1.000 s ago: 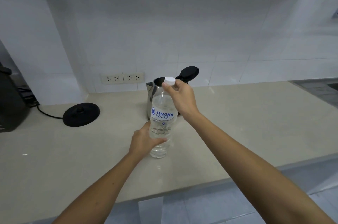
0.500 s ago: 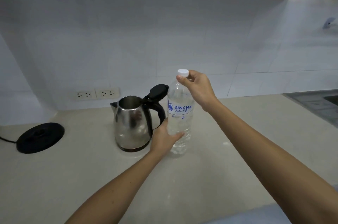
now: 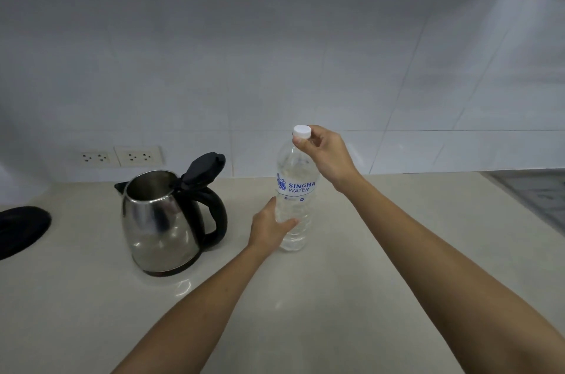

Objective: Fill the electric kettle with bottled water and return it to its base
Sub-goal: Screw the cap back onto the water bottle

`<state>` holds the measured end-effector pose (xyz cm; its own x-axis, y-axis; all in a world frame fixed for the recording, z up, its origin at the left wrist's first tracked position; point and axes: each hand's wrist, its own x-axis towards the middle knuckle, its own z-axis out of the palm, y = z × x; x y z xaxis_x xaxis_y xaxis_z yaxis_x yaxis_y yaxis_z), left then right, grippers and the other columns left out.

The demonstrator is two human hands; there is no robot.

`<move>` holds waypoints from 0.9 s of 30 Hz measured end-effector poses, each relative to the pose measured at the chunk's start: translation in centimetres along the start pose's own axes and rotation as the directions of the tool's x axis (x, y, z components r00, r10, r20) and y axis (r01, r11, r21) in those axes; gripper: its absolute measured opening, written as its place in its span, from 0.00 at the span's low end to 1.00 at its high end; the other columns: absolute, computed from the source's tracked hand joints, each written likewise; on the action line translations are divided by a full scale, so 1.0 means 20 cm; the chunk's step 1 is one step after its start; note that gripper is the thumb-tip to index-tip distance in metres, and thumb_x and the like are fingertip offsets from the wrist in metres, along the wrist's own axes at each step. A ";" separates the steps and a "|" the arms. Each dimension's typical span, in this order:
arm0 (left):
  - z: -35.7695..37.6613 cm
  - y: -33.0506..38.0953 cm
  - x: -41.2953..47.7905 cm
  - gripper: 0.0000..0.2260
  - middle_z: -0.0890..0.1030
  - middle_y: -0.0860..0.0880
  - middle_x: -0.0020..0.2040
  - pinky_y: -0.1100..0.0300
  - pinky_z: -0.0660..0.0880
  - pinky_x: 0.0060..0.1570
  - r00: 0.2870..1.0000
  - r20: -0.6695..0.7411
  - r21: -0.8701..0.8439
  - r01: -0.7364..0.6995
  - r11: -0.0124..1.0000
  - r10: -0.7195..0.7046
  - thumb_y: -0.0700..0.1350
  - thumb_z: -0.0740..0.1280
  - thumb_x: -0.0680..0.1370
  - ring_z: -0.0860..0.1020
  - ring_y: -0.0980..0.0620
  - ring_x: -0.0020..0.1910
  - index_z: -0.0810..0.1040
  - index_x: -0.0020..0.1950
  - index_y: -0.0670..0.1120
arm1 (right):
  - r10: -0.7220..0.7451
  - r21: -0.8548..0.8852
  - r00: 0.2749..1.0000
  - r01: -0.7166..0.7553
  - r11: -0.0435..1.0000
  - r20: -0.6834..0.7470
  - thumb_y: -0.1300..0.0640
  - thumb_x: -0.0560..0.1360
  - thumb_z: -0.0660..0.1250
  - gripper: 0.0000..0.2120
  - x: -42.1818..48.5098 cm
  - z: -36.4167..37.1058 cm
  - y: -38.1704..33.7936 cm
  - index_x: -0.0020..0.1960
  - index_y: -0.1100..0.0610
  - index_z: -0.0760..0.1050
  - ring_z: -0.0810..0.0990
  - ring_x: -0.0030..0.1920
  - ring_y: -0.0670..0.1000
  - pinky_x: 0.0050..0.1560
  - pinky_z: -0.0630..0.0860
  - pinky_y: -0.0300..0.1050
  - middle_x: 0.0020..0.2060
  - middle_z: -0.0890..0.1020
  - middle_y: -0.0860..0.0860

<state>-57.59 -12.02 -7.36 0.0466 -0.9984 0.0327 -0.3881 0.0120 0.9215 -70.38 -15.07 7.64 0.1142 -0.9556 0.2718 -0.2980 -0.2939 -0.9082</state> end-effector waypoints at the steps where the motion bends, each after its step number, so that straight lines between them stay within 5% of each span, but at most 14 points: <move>1: 0.01 0.00 0.02 0.20 0.82 0.52 0.54 0.63 0.72 0.50 1.000 0.004 0.013 0.004 1.000 -0.004 0.44 0.74 0.71 0.79 0.52 0.52 0.76 0.62 0.48 | 0.002 0.008 1.000 -0.002 1.000 0.005 0.54 0.76 0.69 0.12 0.02 -0.02 0.02 0.57 0.57 0.79 0.80 0.51 0.44 0.49 0.73 0.31 0.48 0.83 0.48; 13: 0.09 -0.01 0.22 0.18 0.81 0.46 0.56 0.63 0.69 0.49 0.996 0.059 0.131 0.056 0.990 -0.064 0.45 0.71 0.75 0.76 0.49 0.49 0.75 0.63 0.43 | 0.030 0.072 1.000 -0.030 0.997 0.002 0.57 0.75 0.70 0.13 0.16 -0.09 0.18 0.59 0.57 0.79 0.80 0.52 0.44 0.52 0.74 0.33 0.49 0.83 0.48; 21: 0.09 -0.03 0.23 0.27 0.78 0.48 0.64 0.59 0.71 0.60 0.990 0.089 0.150 0.093 0.984 -0.107 0.52 0.69 0.75 0.75 0.46 0.63 0.67 0.72 0.47 | 0.109 0.024 0.992 -0.111 0.994 0.058 0.56 0.76 0.68 0.13 0.20 -0.10 0.16 0.60 0.58 0.76 0.78 0.49 0.46 0.49 0.74 0.38 0.48 0.80 0.50; 24: 0.08 -0.04 0.20 0.30 0.75 0.49 0.68 0.55 0.70 0.64 0.988 0.119 0.147 0.085 0.985 -0.103 0.54 0.68 0.75 0.72 0.47 0.67 0.63 0.75 0.50 | 0.085 -0.101 0.996 -0.086 0.991 -0.014 0.53 0.76 0.69 0.18 0.18 -0.08 0.16 0.64 0.56 0.74 0.76 0.55 0.47 0.57 0.70 0.43 0.53 0.79 0.48; 27: 0.06 -0.05 0.15 0.28 0.73 0.48 0.69 0.59 0.69 0.63 0.990 0.117 0.143 0.060 0.988 -0.077 0.51 0.68 0.77 0.72 0.46 0.67 0.64 0.74 0.47 | -0.130 -0.443 0.978 0.044 0.896 -0.166 0.54 0.75 0.69 0.25 0.15 -0.02 0.17 0.70 0.56 0.69 0.62 0.73 0.54 0.72 0.60 0.50 0.70 0.69 0.52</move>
<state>-58.12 -15.19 -8.52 -0.0316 -0.9960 -0.0833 -0.5120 -0.0555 0.8572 -71.48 -18.97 5.51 -0.0067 -0.8997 0.4365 -0.6816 -0.3153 -0.6603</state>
